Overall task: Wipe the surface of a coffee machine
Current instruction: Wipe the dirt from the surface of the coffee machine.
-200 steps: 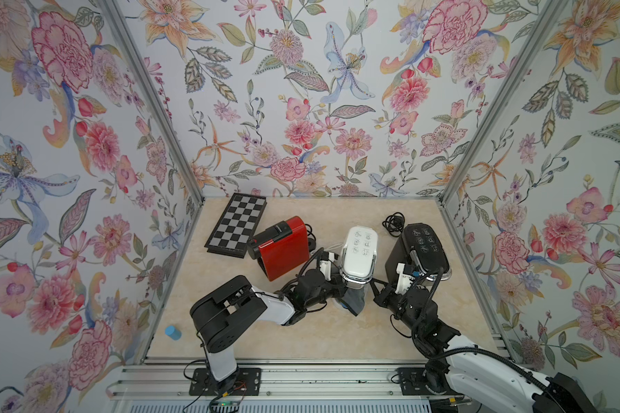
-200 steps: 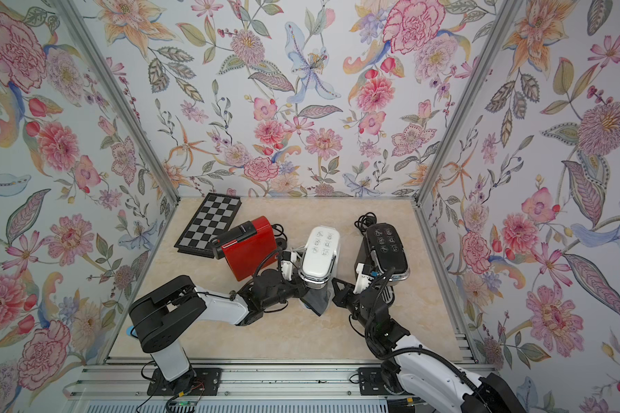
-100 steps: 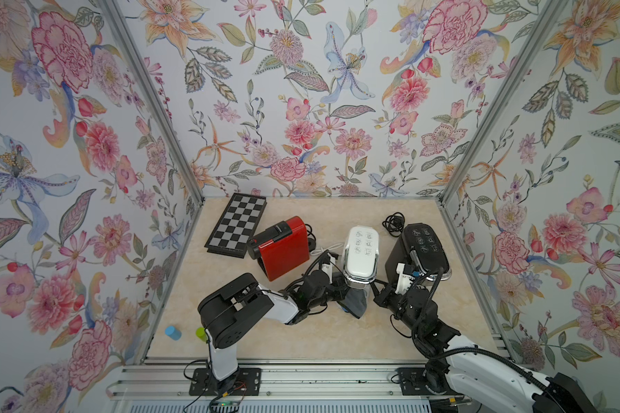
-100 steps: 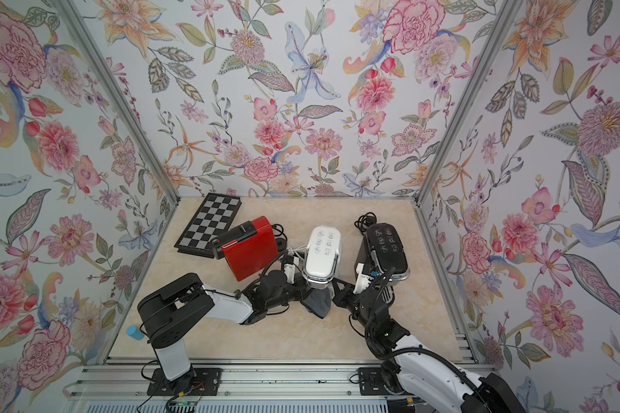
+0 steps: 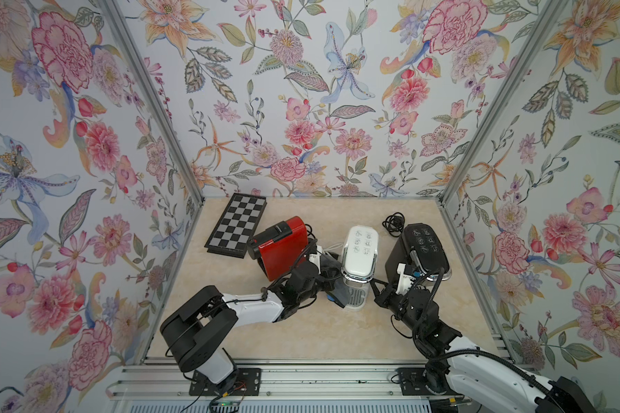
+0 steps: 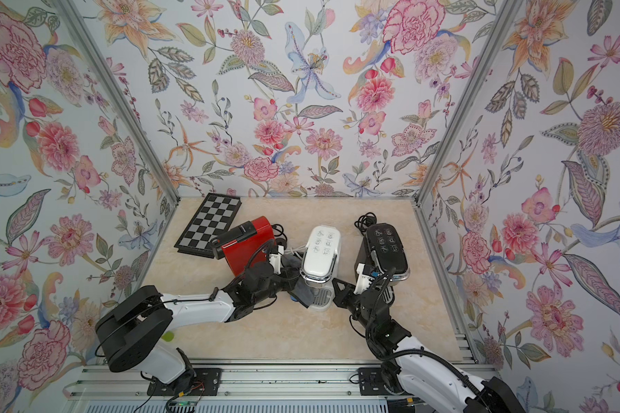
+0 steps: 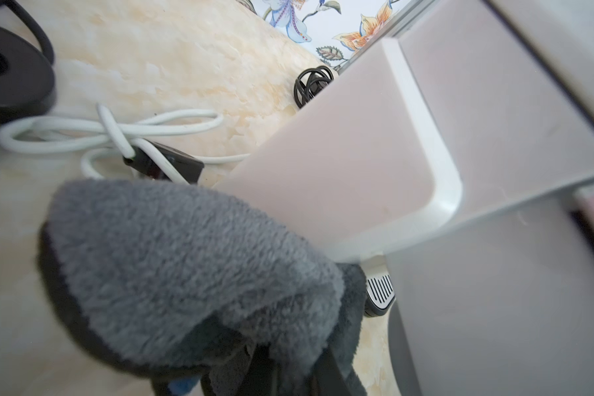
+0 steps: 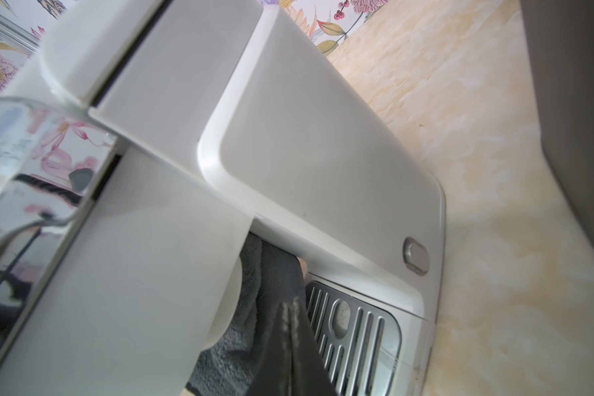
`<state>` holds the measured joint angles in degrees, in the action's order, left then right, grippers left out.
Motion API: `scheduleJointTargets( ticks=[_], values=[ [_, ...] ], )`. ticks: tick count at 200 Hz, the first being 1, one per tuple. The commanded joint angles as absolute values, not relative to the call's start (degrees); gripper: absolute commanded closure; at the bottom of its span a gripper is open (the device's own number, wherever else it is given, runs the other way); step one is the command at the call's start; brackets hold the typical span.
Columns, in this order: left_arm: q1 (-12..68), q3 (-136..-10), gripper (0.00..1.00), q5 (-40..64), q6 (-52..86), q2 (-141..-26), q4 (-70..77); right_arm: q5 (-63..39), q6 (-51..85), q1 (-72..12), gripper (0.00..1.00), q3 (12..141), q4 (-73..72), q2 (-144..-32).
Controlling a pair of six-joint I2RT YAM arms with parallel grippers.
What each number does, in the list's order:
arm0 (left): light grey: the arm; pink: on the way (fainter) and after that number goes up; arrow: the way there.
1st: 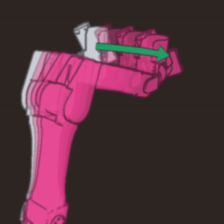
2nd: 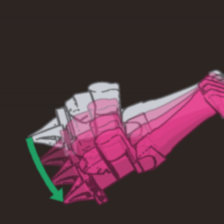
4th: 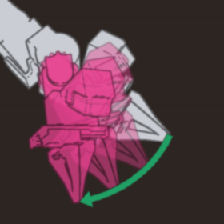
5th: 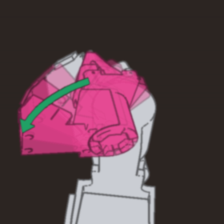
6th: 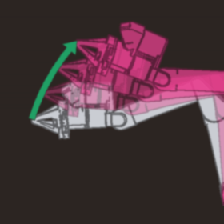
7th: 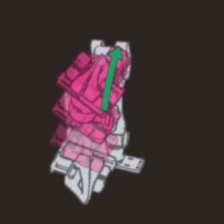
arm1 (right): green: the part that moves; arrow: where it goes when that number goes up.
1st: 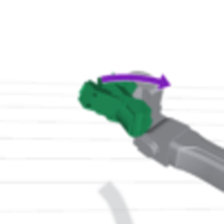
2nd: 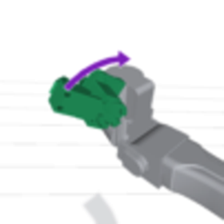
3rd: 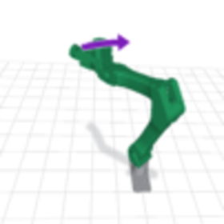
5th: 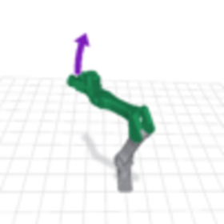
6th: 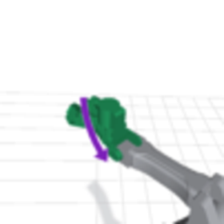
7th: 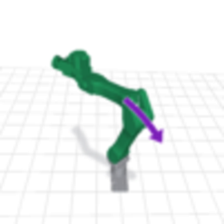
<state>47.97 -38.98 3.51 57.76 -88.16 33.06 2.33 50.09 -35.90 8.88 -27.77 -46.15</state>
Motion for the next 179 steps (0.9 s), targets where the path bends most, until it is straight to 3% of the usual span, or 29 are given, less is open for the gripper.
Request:
scheduleJointTargets(
  ticks=[1, 57, 115, 179],
  values=[
    [46.35, -39.46, 1.0, -2.37, 54.18, -82.57, 30.83, 3.68, 49.23, -35.42, 0.93, 8.43, -26.91, -45.63],
    [43.95, -42.16, 1.0, 2.73, 50.56, -80.01, 33.49, 2.53, 47.81, -34.55, 0.93, 10.16, -28.28, -48.74],
    [43.73, -49.5, 1.0, 10.67, 45.78, -88.23, 37.59, 1.76, 47.64, -34.1, 0.93, 10.37, -27.87, -48.78],
    [43.71, -48.52, 1.0, 13.69, 48.18, -95.58, 41.16, 0.68, 46.54, -33.16, 0.92, 11.2, -27.15, -49.02]
  ],
)
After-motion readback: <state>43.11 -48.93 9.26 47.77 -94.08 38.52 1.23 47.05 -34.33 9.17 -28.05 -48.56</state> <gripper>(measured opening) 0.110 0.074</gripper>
